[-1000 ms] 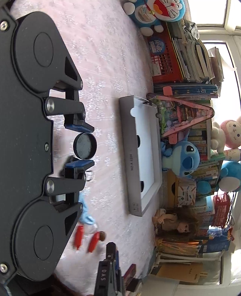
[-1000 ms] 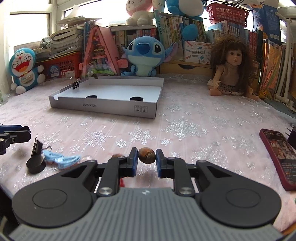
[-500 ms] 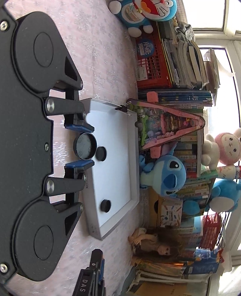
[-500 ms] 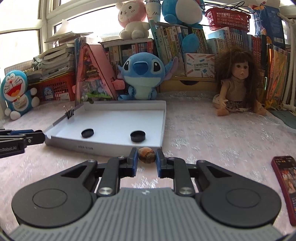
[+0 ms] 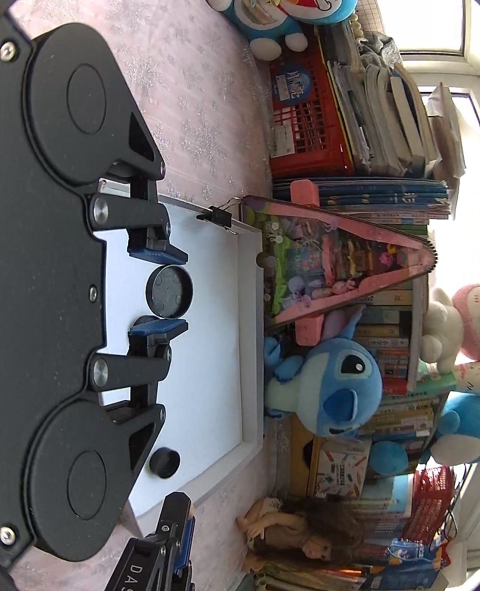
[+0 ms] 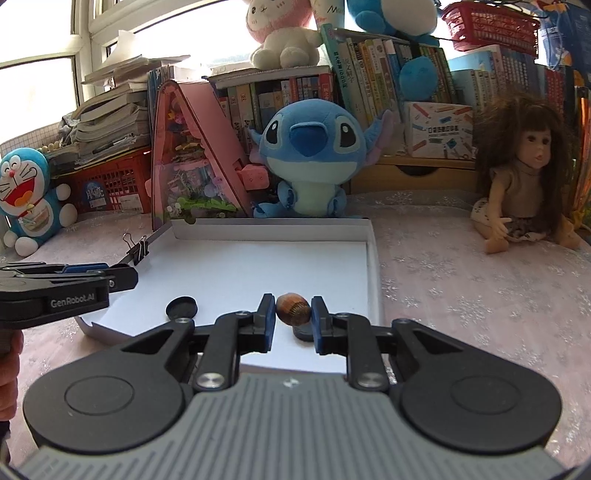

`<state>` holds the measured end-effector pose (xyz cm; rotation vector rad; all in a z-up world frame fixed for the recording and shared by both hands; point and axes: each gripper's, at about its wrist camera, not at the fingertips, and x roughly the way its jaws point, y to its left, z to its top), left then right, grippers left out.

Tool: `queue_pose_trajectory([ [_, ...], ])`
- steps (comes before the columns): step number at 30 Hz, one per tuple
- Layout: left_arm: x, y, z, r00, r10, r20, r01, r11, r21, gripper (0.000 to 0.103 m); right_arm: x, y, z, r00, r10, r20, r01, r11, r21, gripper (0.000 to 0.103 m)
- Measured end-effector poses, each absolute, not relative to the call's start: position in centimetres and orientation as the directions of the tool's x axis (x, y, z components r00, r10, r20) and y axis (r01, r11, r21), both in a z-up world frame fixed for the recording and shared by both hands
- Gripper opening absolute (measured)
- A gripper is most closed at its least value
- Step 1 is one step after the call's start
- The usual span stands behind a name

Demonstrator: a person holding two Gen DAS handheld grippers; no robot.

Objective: Organize rigid objects
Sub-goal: 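Carry the black lid and the acorn with both tools over the tray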

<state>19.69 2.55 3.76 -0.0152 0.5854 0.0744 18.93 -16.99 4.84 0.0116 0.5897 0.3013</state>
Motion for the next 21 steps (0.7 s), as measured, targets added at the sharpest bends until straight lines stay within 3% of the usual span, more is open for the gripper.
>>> queue_pose_trajectory([
  [11, 22.3, 3.5, 1.0, 0.797, 0.094, -0.597, -0.104, 0.994, 0.018, 0.030, 22.2, -16.0, 2.7, 0.715, 0.332, -0.615, -0.286, 0.942, 0.177, 0.024],
  [21, 23.0, 3.5, -0.2, 0.788, 0.110, -0.606, -0.114, 0.993, 0.033, 0.030, 22.9, -14.3, 1.7, 0.711, 0.322, -0.626, -0.311, 0.941, 0.131, 0.025],
])
